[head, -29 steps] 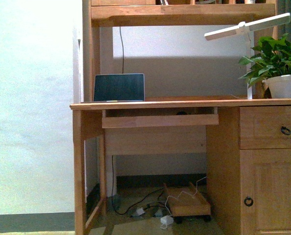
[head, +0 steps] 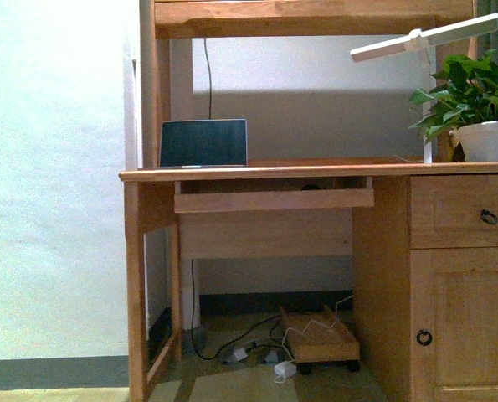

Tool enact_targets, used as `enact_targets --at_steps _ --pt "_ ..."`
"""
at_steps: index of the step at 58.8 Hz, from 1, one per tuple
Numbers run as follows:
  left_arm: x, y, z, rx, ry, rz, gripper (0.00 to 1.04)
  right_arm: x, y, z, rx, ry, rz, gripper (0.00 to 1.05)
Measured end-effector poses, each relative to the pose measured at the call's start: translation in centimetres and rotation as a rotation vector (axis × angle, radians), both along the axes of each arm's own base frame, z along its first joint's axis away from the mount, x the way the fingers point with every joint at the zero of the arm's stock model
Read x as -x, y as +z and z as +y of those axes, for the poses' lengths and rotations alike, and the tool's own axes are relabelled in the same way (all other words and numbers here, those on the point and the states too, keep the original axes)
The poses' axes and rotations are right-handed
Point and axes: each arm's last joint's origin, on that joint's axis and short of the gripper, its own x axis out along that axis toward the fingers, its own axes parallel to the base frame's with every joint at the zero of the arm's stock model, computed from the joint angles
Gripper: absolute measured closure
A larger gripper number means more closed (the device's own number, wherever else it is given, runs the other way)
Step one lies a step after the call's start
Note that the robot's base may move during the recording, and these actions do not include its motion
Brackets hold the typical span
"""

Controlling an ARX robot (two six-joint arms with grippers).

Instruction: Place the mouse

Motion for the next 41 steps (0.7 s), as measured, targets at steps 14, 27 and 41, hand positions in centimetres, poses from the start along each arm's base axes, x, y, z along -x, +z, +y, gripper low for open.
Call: enact_targets --at_steps 14,27,41 --pt "0.0 0.0 0.0 0.0 0.0 0.0 0.08 0.0 0.0 0.0 0.0 0.0 0.0 0.07" --pt "0.0 0.0 0.0 0.0 0.0 0.0 0.08 0.0 0.0 0.0 0.0 0.0 0.0 0.07" --pt "0.0 0.0 0.0 0.0 0.0 0.0 0.08 0.0 0.0 0.0 0.0 0.0 0.0 0.07"
